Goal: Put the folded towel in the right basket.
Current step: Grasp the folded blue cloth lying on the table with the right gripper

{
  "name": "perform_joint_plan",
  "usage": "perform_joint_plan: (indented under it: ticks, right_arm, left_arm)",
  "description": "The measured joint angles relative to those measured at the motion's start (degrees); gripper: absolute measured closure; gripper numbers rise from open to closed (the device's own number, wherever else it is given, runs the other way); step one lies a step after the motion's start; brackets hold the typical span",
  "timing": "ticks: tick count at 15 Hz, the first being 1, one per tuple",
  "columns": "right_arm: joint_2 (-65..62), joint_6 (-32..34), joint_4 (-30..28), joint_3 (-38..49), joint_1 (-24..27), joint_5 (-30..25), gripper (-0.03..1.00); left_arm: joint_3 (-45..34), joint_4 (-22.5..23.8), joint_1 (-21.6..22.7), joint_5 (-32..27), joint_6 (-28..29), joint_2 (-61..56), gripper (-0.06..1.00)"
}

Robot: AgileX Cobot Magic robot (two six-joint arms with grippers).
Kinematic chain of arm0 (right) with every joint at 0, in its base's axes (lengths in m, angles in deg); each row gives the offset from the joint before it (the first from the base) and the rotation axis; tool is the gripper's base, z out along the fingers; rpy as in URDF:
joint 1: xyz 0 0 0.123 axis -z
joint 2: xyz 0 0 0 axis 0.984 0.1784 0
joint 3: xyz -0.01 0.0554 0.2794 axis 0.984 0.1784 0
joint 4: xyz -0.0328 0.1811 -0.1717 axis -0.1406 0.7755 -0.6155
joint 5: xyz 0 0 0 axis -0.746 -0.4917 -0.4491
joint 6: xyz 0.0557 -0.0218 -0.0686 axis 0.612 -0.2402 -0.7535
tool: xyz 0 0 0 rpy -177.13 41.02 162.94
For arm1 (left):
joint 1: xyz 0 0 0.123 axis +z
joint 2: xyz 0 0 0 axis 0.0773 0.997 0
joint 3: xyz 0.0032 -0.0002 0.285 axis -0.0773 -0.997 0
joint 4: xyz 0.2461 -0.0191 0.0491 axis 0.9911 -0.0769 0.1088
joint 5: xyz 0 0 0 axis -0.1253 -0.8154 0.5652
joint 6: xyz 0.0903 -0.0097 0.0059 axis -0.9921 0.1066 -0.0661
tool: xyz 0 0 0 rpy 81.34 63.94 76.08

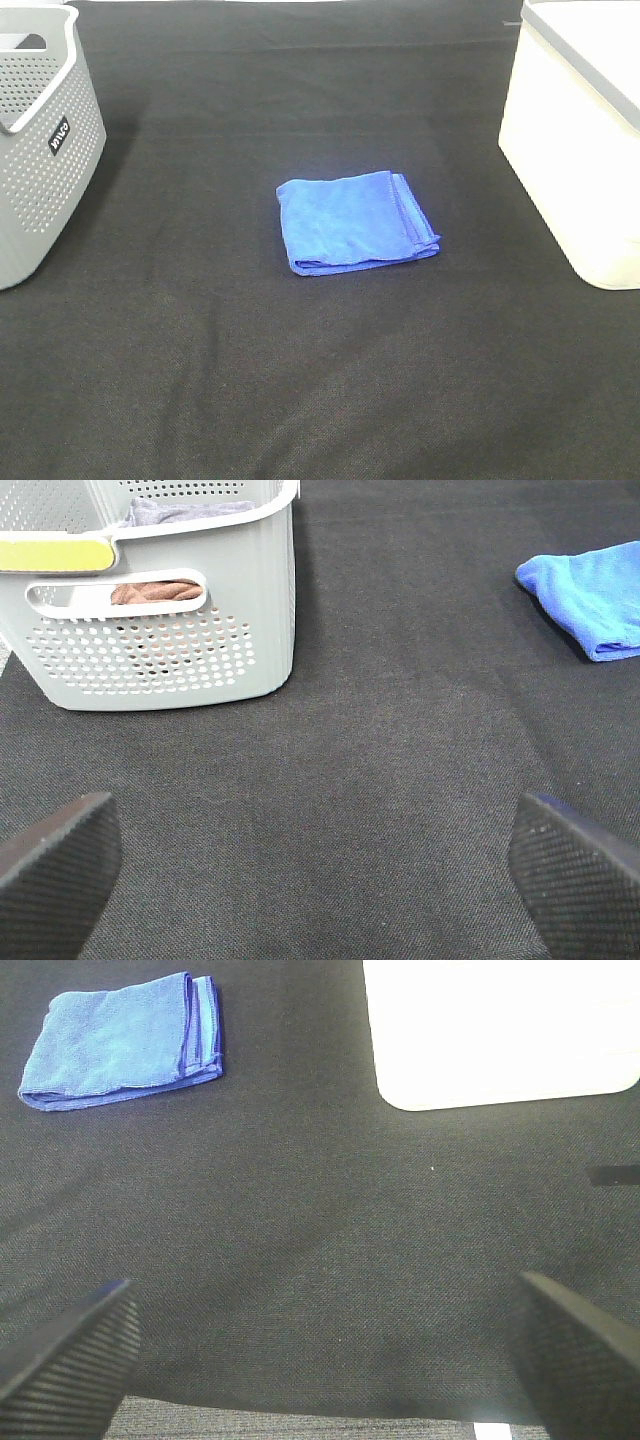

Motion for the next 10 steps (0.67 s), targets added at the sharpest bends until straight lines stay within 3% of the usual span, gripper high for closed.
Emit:
perform_joint_plan:
  ticks: [10]
  right_arm:
    - [0.00,0.00,0.00,0.00,0.00,0.00,0.00]
  left_arm:
    - [0.00,-0.11,2.81,0.00,0.00,0.00,-0.03]
